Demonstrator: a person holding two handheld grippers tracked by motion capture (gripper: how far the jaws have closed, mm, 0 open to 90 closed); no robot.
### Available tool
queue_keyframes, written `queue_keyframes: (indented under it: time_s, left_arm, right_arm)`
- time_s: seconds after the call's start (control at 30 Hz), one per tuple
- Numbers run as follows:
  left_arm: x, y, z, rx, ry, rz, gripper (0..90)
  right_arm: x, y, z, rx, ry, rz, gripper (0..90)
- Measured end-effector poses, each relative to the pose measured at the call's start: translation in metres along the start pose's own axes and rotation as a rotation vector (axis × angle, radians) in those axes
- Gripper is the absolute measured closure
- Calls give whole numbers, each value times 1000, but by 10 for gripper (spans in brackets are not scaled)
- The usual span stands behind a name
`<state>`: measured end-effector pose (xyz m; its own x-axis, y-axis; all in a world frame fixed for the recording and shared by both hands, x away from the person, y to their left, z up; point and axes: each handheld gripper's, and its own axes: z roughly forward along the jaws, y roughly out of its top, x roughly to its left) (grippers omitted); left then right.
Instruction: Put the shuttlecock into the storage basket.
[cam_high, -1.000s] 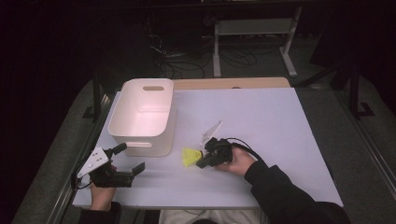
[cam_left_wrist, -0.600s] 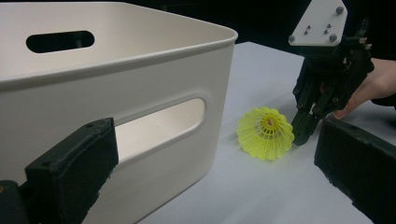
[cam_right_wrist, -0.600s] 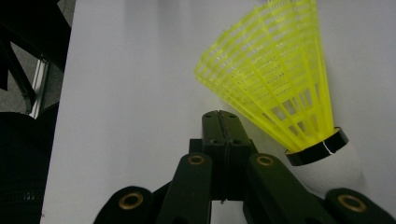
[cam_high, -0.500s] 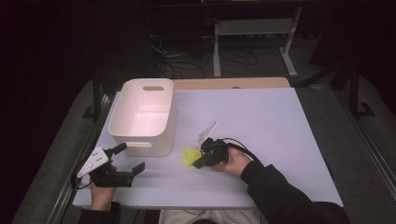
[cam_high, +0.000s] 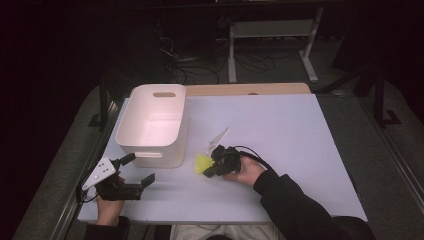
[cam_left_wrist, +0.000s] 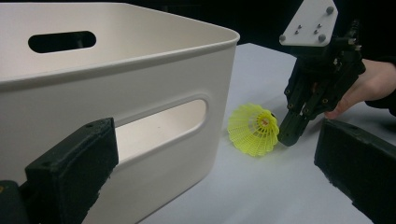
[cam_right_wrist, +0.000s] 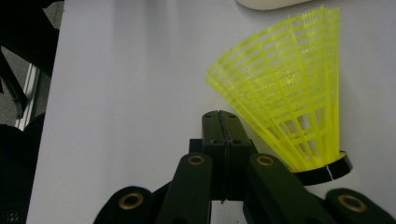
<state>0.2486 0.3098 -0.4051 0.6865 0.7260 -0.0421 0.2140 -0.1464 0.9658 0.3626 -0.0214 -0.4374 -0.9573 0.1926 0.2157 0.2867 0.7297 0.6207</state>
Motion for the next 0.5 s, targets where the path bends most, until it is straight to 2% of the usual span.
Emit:
queue_keyframes:
  time_s: [0.5]
  left_arm:
    - [0, 0, 0, 1, 0, 0, 0]
  right_arm:
    - [-17, -2, -2, -29, -42, 54, 888]
